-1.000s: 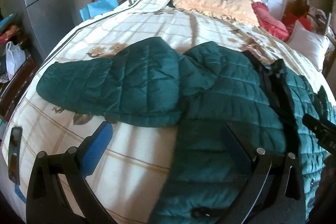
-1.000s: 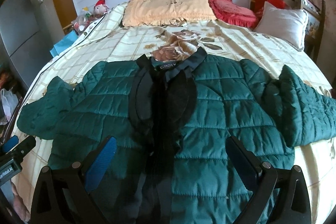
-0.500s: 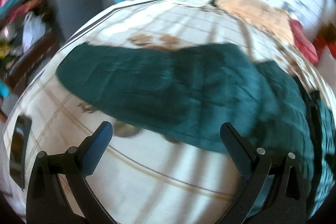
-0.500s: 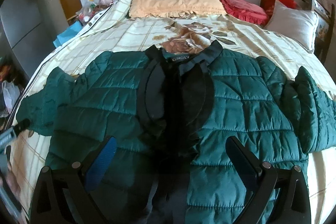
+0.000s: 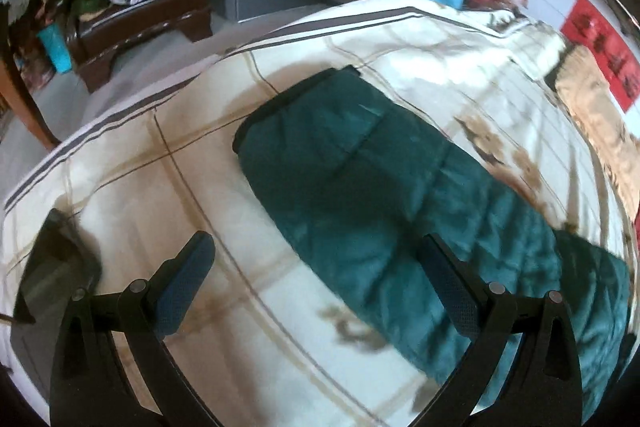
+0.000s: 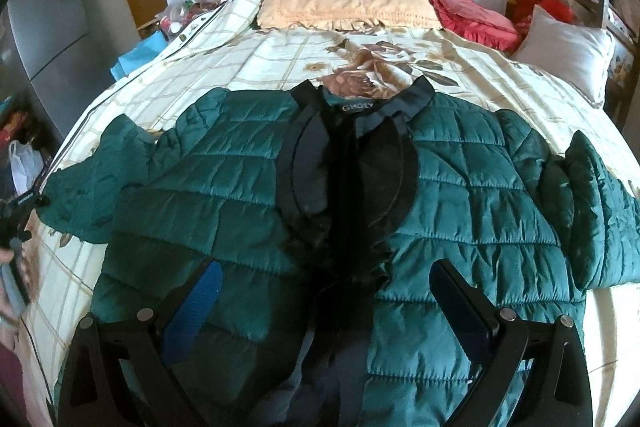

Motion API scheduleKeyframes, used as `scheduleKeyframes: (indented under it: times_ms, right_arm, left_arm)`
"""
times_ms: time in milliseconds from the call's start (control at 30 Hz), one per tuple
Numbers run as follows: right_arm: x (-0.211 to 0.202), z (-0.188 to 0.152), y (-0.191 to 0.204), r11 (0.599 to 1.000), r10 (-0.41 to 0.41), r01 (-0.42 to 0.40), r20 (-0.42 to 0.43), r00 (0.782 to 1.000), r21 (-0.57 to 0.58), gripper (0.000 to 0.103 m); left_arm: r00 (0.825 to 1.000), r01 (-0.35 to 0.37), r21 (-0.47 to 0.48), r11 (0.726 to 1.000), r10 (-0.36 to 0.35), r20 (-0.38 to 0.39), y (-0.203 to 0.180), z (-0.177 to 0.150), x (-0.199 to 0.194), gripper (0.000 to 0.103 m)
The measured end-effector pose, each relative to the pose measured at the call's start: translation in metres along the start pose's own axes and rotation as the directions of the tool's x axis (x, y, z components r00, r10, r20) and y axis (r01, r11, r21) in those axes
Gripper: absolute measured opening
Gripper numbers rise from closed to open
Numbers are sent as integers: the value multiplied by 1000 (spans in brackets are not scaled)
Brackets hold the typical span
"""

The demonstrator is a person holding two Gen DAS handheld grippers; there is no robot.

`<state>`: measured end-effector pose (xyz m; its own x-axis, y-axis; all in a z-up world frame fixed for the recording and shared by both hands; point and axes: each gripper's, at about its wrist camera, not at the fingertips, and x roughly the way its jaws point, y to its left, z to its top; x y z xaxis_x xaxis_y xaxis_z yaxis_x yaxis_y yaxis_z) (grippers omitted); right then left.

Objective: Fold large clothes

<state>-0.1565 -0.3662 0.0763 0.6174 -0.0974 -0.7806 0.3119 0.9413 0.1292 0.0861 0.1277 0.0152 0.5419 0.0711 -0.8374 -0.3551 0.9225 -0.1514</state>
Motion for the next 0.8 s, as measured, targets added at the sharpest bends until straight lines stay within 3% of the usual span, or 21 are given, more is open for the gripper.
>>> scheduleKeyframes:
  times_ms: [133,267,300,333,433,600,800]
  right_arm:
    - [2,-2,0,1000,3,-3,-19,1000,2,103]
    - [1,-5,0,1000,-10,10,-28,1000,-7,103]
    - [1,-6,-1,1000,-13,12,-29,999,-8,103]
    - [1,-6,-1,1000,-15,14,-31,999,-5,103]
    - [0,-7,-3,1000,-13,13,-33,999,6,103]
    - [-7,-8,-3,1000,-14,14,-21,1000,-5,103]
    - [-19,-8,-8,1000,-6,6,6,1000,14,103]
  left_arm:
    - [1000,0,-10,1000,0,4,-2,10,16,94]
    - [999,28,14,1000,-28,26,-7,22,22,75]
    - [999,33,18,999,-34,35,-8,23,22,64]
    - [998,44,29,999,-45,50,-9,24,21,44]
    - [995,96,48,994,-98,34,-11,26,20,18]
    - [978,189,79,979,-195,75,-14,22,-17,14]
    - [929,328,170,929,-350,121,-35,3,-88,13]
